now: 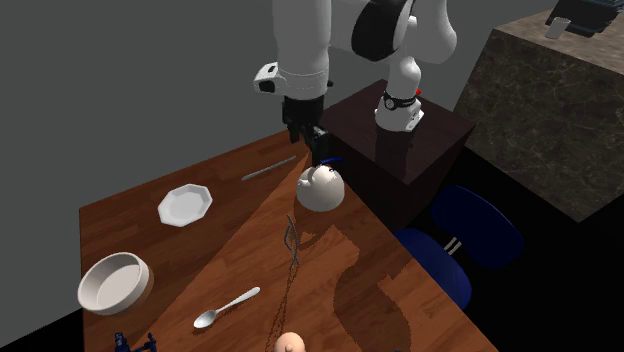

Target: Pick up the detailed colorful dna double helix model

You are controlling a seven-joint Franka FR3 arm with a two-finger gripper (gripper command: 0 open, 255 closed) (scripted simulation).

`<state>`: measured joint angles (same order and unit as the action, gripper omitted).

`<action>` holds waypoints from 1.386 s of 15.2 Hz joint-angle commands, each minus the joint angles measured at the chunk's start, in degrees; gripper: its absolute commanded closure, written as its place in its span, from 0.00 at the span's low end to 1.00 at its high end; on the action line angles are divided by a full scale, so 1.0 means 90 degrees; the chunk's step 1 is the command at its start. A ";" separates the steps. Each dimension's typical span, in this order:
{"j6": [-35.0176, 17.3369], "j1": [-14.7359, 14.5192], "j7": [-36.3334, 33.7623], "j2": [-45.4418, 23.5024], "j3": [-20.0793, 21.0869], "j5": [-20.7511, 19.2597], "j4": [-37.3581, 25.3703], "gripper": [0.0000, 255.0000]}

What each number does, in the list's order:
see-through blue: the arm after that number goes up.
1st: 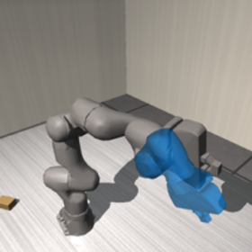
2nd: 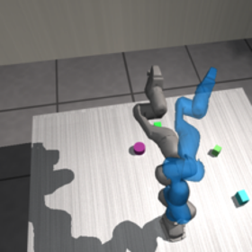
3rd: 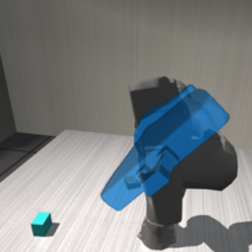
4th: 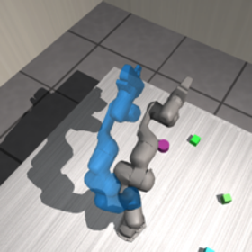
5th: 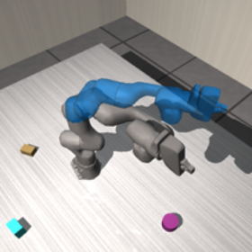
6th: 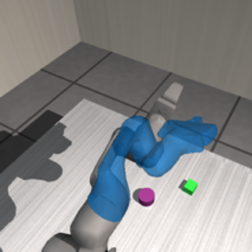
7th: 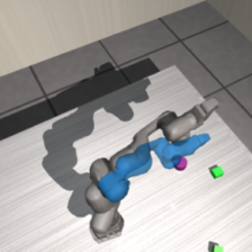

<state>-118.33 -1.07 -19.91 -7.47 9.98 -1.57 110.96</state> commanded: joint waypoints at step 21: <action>-0.0153 -0.0437 -0.0797 -0.3579 -0.0133 -0.0337 -0.2831 1.00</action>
<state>-119.60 -5.00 -27.08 -39.55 8.79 -4.59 85.51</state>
